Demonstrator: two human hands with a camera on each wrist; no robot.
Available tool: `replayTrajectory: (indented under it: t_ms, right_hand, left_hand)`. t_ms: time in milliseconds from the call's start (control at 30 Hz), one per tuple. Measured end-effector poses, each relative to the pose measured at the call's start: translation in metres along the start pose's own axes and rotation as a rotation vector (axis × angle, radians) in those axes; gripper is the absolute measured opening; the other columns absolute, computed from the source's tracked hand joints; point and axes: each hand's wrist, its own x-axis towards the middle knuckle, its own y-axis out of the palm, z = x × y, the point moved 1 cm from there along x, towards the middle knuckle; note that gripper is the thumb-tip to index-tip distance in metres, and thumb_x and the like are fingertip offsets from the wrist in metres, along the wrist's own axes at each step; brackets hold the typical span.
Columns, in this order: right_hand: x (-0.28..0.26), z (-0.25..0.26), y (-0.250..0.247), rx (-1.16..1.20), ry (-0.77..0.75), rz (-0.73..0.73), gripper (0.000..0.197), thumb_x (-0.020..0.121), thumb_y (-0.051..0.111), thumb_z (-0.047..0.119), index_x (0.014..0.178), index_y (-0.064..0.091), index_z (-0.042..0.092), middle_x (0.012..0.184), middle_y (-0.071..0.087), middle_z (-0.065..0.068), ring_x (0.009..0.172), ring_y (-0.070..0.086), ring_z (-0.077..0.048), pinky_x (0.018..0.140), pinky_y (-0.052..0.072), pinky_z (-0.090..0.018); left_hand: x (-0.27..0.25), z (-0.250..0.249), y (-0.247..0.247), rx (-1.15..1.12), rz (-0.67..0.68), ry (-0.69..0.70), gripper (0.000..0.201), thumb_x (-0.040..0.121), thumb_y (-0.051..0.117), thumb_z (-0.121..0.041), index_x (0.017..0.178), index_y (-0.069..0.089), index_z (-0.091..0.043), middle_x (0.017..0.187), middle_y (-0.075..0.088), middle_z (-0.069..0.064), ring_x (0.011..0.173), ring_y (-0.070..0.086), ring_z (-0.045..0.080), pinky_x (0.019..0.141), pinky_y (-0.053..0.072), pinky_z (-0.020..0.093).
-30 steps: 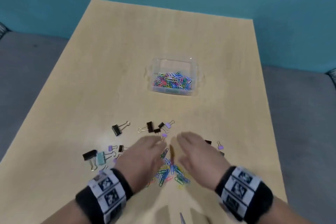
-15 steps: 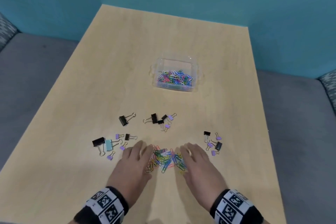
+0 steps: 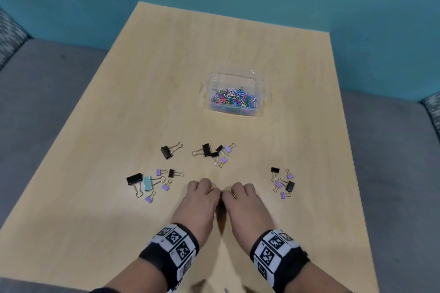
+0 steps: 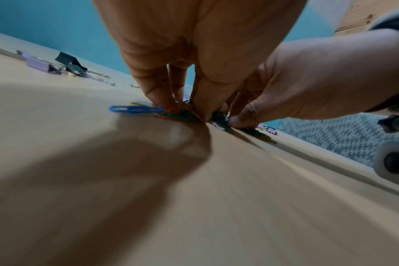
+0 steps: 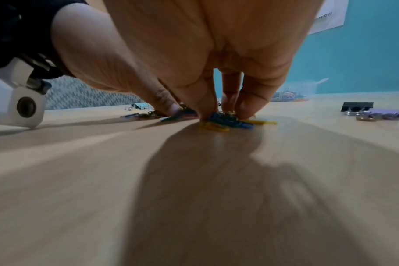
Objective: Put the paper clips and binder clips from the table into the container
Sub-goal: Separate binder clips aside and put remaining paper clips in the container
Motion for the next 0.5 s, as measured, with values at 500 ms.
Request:
replayTrajectory:
  t_ms: [500]
  right_hand:
    - [0.024, -0.016, -0.009, 0.101, -0.05, 0.131, 0.035, 0.067, 0.056, -0.009, 0.094, 0.055, 0.013, 0.092, 0.053, -0.008, 0.079, 0.049, -0.027, 0.061, 0.033, -0.03]
  left_hand:
    - [0.021, 0.009, -0.016, -0.132, 0.027, -0.088, 0.021, 0.078, 0.054, 0.002, 0.087, 0.062, -0.015, 0.085, 0.048, 0.0, 0.072, 0.041, 0.017, 0.059, 0.032, 0.029]
